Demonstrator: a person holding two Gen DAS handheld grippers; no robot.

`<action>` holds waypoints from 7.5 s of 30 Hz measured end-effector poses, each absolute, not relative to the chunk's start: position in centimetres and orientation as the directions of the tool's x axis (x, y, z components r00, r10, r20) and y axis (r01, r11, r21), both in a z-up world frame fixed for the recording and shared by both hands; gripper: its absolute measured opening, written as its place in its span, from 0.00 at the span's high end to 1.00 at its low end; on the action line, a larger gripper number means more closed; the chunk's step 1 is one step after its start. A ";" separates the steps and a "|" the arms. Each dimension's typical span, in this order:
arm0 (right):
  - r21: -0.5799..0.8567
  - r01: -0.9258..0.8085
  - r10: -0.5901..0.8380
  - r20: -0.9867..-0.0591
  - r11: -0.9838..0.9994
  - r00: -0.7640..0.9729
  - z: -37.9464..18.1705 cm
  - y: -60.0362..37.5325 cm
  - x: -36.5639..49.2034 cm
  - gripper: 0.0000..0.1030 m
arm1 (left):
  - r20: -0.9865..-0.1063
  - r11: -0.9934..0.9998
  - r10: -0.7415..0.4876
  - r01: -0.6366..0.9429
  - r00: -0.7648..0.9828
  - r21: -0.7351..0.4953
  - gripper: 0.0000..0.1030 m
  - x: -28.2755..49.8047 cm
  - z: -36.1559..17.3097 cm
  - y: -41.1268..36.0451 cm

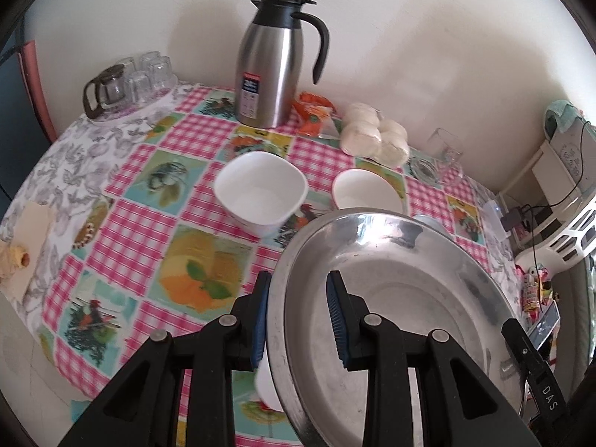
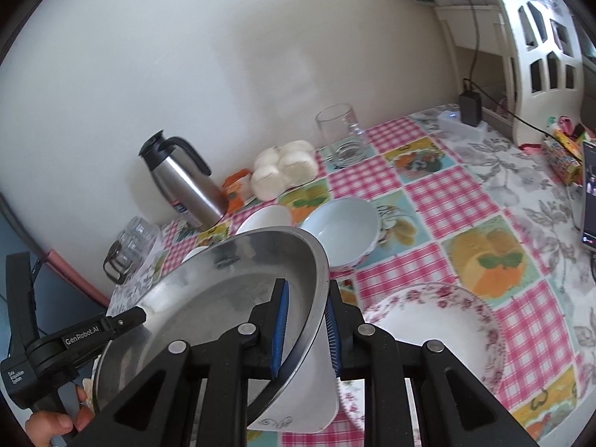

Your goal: Organize plates and bowls

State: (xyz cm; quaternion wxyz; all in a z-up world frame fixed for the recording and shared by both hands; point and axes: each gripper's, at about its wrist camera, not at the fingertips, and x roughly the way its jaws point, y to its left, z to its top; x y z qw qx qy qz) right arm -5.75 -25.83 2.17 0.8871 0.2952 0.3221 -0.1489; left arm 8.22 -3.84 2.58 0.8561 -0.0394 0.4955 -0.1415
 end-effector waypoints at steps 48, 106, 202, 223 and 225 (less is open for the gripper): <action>0.243 0.441 -0.021 -0.858 0.864 0.512 -5.1 -22.3 -1.8 0.77 | -0.938 0.976 -0.216 0.058 0.270 -0.208 0.70 9.6 -6.6 -1.2; 0.114 0.478 -0.081 -0.926 0.871 0.368 -7.4 -21.8 -1.3 0.68 | -0.959 0.987 -0.158 0.062 0.235 -0.148 0.67 9.7 -8.3 -1.5; 0.257 0.828 -0.221 -0.886 0.498 0.408 -8.5 -38.0 -14.0 0.00 | -0.880 0.767 -0.466 0.535 0.087 -0.354 0.05 -5.9 -5.0 -19.3; 0.317 0.768 -0.073 -0.902 0.557 0.425 -11.0 -37.5 -12.8 0.11 | -0.919 0.859 -0.392 0.371 0.036 -0.352 0.11 -5.6 -9.0 -18.5; 0.327 0.763 -0.059 -0.901 0.558 0.429 -11.1 -37.4 -12.7 0.16 | -0.920 0.862 -0.391 0.362 0.033 -0.354 0.11 -5.4 -9.2 -18.4</action>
